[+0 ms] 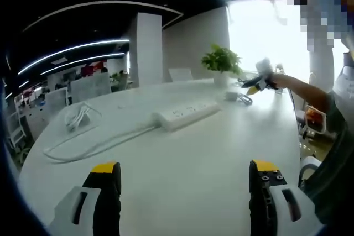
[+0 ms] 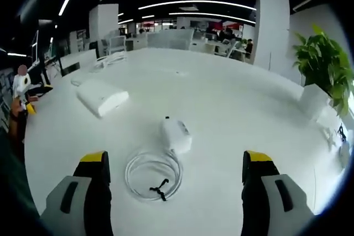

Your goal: Straighten the power strip on the desk, plug the charger into it

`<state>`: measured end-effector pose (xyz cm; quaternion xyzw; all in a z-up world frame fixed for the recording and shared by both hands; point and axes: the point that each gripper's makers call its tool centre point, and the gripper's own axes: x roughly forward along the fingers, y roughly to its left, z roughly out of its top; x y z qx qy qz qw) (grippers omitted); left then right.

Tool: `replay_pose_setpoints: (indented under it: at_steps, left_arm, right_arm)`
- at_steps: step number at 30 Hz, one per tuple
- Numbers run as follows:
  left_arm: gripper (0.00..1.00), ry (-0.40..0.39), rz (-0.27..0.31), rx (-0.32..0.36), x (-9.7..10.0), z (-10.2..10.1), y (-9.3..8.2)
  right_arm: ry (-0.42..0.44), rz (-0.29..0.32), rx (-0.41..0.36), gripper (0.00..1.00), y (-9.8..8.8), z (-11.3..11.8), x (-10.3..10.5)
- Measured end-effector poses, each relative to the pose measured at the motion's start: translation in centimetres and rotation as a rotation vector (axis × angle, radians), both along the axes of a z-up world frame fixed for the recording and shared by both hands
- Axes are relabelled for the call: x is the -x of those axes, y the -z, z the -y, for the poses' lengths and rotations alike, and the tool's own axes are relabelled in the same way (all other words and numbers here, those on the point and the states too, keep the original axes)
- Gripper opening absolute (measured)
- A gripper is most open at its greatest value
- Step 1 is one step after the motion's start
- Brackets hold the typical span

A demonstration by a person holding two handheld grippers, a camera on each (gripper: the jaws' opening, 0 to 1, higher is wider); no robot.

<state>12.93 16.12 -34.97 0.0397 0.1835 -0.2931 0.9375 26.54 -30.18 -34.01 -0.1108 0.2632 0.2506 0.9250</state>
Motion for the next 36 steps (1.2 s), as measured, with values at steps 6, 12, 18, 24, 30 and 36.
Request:
replay_pose_setpoints:
  at_steps: [6, 12, 18, 24, 30, 36]
  left_arm:
    - [0.99, -0.004, 0.008, -0.004, 0.0, -0.1, -0.4]
    - [0.99, -0.004, 0.010, -0.004, 0.0, -0.2, -0.4]
    - [0.99, -0.004, 0.009, -0.004, -0.3, -0.3, -0.4]
    - [0.99, 0.000, 0.010, -0.006, -0.3, -0.1, -0.4]
    - [0.99, -0.009, 0.006, -0.012, -0.5, -0.4, -0.2]
    - [0.99, -0.013, 0.014, -0.009, -0.4, -0.4, -0.5]
  right_arm:
    - [-0.010, -0.005, -0.003, 0.98, 0.2, -0.4, -1.0]
    - [-0.024, -0.016, 0.007, 0.98, 0.5, -0.7, -1.7]
    - [-0.026, -0.021, 0.011, 0.96, 0.7, -1.1, -1.9]
    - [-0.036, -0.042, 0.005, 0.96, 1.5, -1.4, -2.4]
    - [-0.041, -0.047, 0.004, 0.93, 1.7, -1.6, -3.0]
    - [-0.046, -0.050, 0.009, 0.89, 1.7, -1.9, -3.3]
